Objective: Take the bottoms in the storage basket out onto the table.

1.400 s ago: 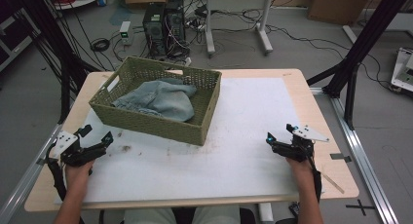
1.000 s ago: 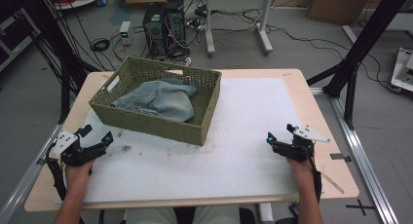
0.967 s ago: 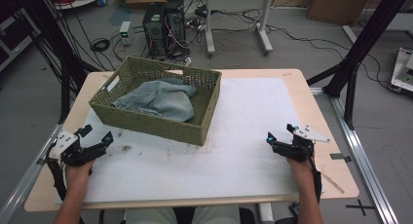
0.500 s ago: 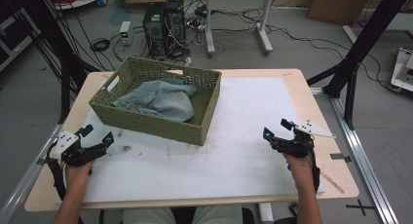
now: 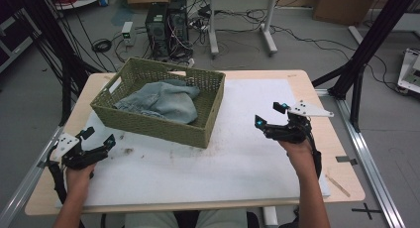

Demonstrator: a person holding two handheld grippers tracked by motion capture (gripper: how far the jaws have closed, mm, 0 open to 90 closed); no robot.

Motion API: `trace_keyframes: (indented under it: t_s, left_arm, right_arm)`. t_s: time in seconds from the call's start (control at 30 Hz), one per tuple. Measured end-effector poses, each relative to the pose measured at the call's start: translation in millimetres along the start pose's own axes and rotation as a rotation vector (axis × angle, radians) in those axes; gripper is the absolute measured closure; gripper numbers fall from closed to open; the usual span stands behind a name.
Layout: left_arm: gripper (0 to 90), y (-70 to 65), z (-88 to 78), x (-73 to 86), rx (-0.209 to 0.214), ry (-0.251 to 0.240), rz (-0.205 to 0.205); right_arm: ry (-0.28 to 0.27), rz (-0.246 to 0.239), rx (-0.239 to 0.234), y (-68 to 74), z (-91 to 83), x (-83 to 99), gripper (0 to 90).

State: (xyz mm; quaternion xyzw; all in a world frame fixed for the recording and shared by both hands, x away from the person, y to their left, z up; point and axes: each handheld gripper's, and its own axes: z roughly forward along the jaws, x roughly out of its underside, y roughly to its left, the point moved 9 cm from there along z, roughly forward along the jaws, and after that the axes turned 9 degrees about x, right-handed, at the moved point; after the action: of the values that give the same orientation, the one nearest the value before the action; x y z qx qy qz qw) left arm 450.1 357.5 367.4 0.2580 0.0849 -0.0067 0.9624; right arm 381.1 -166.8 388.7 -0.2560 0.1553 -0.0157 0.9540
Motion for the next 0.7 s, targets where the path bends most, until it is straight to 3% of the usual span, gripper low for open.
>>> trace_keyframes:
  t_s: [0.17,0.3,0.53,0.7]
  left_arm:
    - [13.1,-2.8,-3.2,-7.7,-0.017,-0.019,-0.042]
    - [13.1,-10.1,-7.8,-28.1,-0.04,-0.06,-0.007]
    - [13.1,-18.8,-7.0,-76.4,0.028,-0.091,0.003]
    - [13.0,-23.4,17.5,-115.3,0.086,-0.02,0.049]
  right_arm:
    - [0.014,0.004,0.003,-2.4,-4.0,12.3,14.9]
    - [0.025,-0.001,0.008,-5.2,-4.9,16.3,14.8]
    - [0.057,-0.016,0.026,-11.7,-2.4,25.5,14.8]
    - [0.082,-0.035,0.036,-10.8,1.7,37.4,14.9]
